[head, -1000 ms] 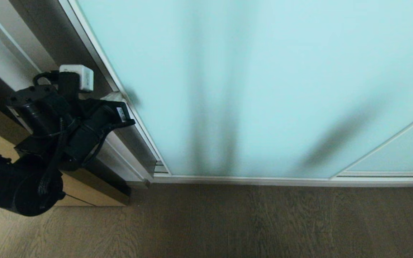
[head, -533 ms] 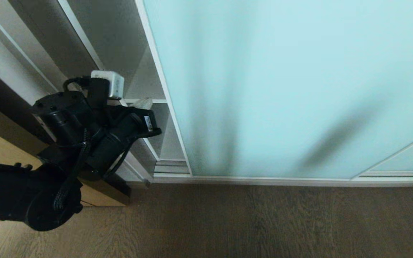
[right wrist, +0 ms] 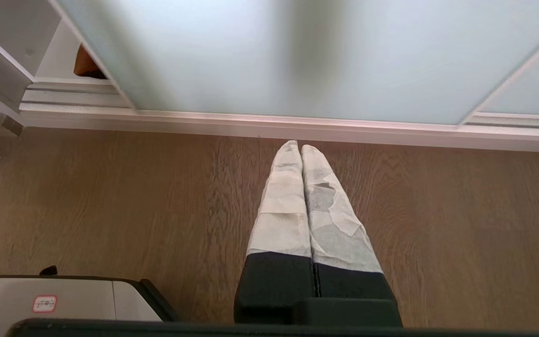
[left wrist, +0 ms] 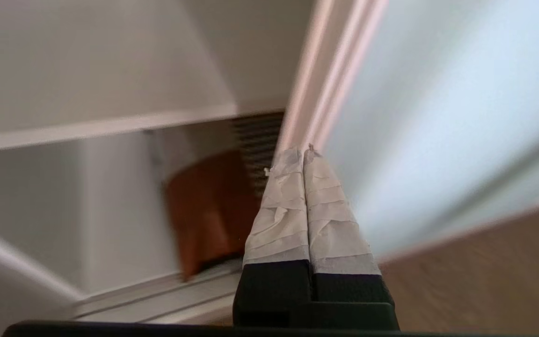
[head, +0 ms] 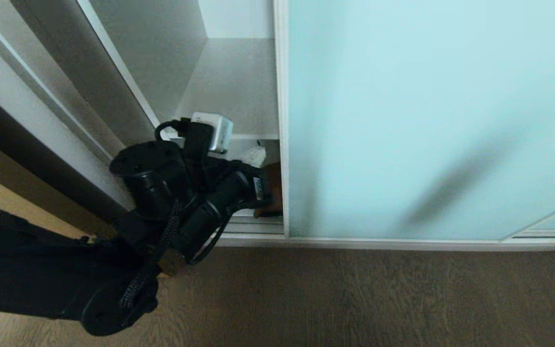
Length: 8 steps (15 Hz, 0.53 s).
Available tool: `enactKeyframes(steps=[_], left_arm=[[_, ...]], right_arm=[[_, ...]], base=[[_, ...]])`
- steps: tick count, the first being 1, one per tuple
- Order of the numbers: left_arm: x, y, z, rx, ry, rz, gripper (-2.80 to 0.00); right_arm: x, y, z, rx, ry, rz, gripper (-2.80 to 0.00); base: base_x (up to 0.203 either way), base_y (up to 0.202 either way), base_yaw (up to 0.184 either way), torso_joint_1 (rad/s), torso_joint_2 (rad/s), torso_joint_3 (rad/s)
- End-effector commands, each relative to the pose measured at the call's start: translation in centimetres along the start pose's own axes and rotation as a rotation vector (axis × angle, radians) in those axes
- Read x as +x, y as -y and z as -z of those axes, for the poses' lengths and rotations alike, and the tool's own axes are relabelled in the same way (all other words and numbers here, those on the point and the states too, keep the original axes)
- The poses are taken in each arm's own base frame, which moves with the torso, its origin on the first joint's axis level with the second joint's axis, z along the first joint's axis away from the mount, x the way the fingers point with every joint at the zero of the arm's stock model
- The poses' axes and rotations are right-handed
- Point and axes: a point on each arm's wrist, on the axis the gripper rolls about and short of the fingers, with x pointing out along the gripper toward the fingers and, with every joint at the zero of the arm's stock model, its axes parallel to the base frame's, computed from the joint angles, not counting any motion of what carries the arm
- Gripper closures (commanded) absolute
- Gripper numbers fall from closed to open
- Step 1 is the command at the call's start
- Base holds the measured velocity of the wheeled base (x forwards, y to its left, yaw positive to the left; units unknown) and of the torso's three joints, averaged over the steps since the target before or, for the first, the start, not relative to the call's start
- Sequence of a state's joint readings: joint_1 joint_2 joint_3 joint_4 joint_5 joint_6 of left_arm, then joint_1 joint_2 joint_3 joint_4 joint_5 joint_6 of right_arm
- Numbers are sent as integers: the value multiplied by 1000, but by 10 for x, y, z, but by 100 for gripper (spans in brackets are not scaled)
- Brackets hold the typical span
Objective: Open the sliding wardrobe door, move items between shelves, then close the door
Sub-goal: Open the door
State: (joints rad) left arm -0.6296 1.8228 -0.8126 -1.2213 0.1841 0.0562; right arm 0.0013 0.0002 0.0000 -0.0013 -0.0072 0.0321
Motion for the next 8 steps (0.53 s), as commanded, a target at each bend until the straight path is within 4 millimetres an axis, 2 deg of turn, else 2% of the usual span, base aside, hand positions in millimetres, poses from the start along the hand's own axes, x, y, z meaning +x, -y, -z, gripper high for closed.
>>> enactKeyframes(steps=[1, 2, 4, 8], left_arm=[[7, 11, 16, 1, -15, 18, 0], [8, 14, 14, -4, 11, 23, 0], [11, 34, 15, -15, 22, 73, 0], [28, 67, 38, 14, 10, 138, 0]], right_arm=[[0, 0, 0, 0, -1, -1, 0], [0, 0, 0, 0, 0, -1, 0], [0, 0, 0, 0, 0, 0, 0], [0, 0, 0, 0, -1, 0, 0]], base=[[0, 0, 0, 0, 0, 0], [0, 0, 0, 0, 0, 0], [0, 0, 0, 0, 0, 0], [0, 0, 0, 0, 0, 0]])
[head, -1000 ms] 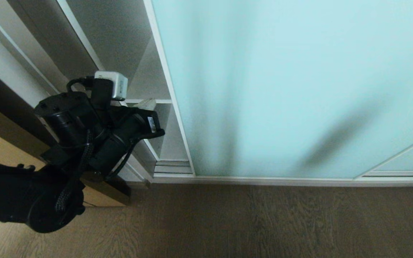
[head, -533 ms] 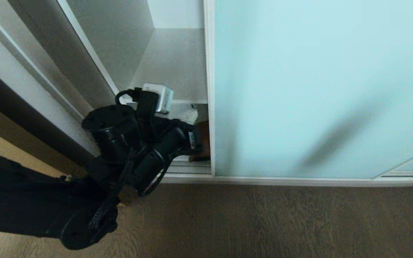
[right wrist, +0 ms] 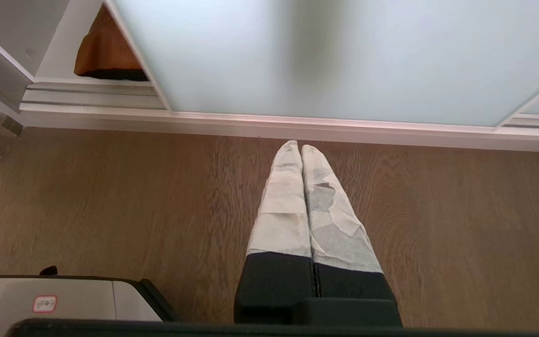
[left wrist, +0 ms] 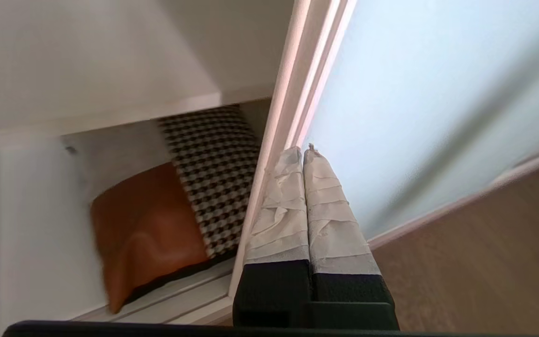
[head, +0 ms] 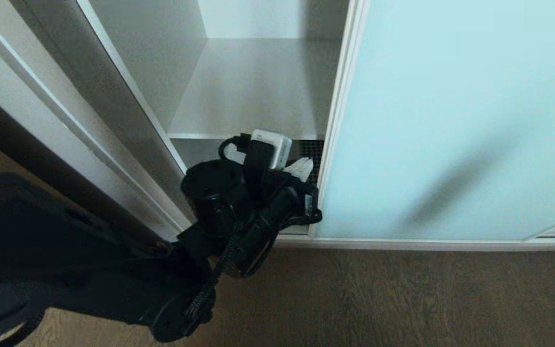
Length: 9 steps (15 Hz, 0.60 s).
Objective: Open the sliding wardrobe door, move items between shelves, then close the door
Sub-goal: Open the door
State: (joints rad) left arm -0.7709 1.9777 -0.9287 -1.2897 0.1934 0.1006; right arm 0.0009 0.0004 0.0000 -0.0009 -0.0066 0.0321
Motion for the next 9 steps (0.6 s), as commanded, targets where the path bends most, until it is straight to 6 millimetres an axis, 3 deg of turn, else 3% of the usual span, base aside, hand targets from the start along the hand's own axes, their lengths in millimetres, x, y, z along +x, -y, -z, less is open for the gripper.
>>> enactKeyframes(steps=[1, 4, 9], left_arm=[[14, 12, 18, 12, -23, 26, 0], [28, 15, 16, 8, -6, 25, 0], [46, 33, -3, -22, 86, 42, 0]], right_arm=[[0, 0, 0, 0, 1, 0, 0], [0, 0, 0, 0, 1, -1, 0], [0, 0, 0, 0, 1, 0, 0]], base=[[0, 0, 0, 0, 0, 0], [0, 0, 0, 0, 0, 0], [0, 0, 0, 0, 0, 0]])
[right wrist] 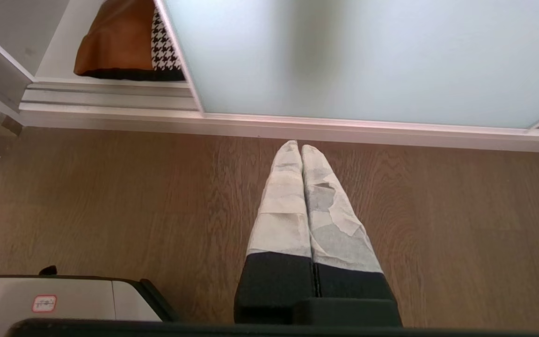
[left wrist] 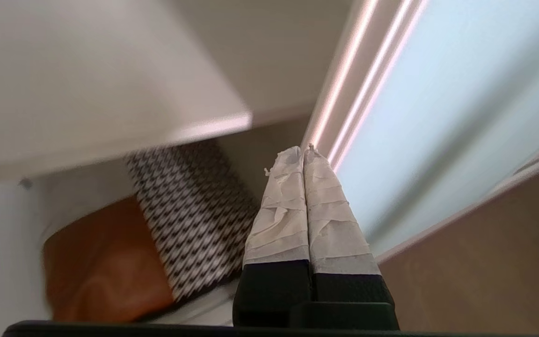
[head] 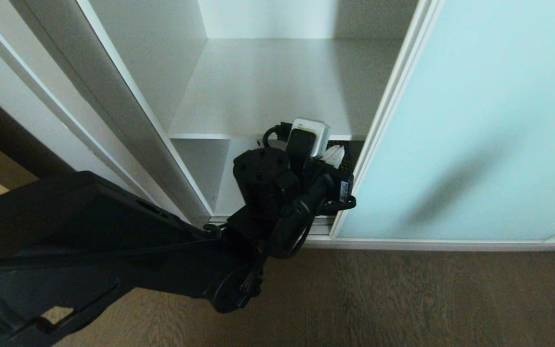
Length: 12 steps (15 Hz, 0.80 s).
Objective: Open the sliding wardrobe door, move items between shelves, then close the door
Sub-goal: Open the door
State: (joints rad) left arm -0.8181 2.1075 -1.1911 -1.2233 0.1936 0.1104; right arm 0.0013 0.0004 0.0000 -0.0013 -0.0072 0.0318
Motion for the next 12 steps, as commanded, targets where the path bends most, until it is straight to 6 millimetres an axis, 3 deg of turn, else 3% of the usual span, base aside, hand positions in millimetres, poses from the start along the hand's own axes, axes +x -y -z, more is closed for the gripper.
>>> enactKeyframes(steps=[1, 3, 6, 9, 10, 12], left_arm=[[2, 6, -11, -11, 36, 6, 0], [-2, 2, -31, -18, 79, -18, 0], [-22, -23, -89, -27, 179, -125, 0], [-65, -58, -149, -13, 216, -233, 0], [-83, -72, -162, 2, 205, -276, 0], [-124, -99, -170, 50, 140, -379, 0]], right_arm=[[0, 0, 0, 0, 1, -1, 0], [0, 0, 0, 0, 0, 0, 0], [0, 0, 0, 0, 1, 0, 0], [0, 0, 0, 0, 1, 0, 0], [0, 0, 0, 0, 0, 0, 0], [0, 0, 0, 0, 0, -1, 0]], base=[[0, 0, 0, 0, 0, 0], [0, 0, 0, 0, 0, 0], [0, 0, 0, 0, 0, 0], [0, 0, 0, 0, 0, 0], [0, 0, 0, 0, 0, 0], [0, 0, 0, 0, 0, 0]])
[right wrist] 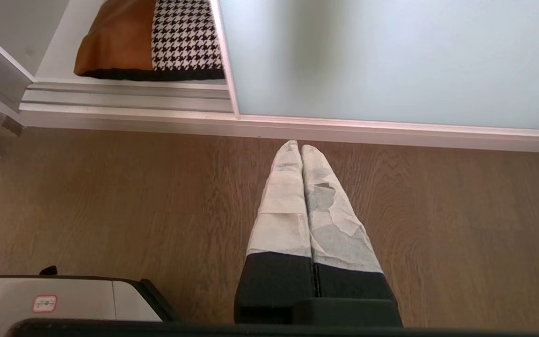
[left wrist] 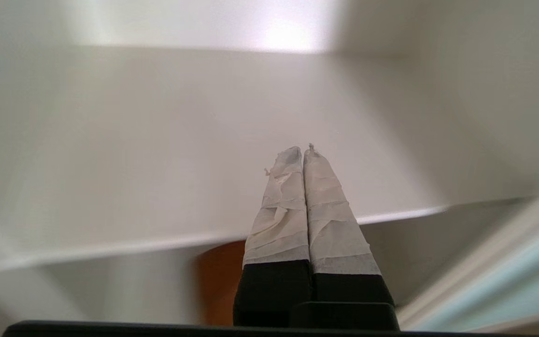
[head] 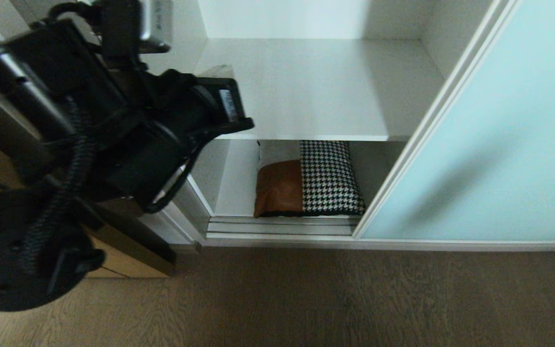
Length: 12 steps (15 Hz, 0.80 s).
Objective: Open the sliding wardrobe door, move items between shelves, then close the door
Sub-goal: Open the door
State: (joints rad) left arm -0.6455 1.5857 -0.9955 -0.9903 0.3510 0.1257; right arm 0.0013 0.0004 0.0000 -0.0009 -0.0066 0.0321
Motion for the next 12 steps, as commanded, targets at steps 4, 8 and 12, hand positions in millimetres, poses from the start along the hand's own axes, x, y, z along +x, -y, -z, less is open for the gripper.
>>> enactKeyframes(steps=[4, 8, 12], left_arm=[[-99, -92, -46, 107, 4, -293, 0], [-196, -111, -49, 155, 21, -451, 0], [-279, -109, 11, 200, -126, -568, 0]], right_arm=[[0, 0, 0, 0, 1, -1, 0], [0, 0, 0, 0, 1, 1, 0], [0, 0, 0, 0, 0, -1, 0]], base=[[0, 0, 0, 0, 0, 0], [0, 0, 0, 0, 0, 0], [0, 0, 0, 0, 0, 0]])
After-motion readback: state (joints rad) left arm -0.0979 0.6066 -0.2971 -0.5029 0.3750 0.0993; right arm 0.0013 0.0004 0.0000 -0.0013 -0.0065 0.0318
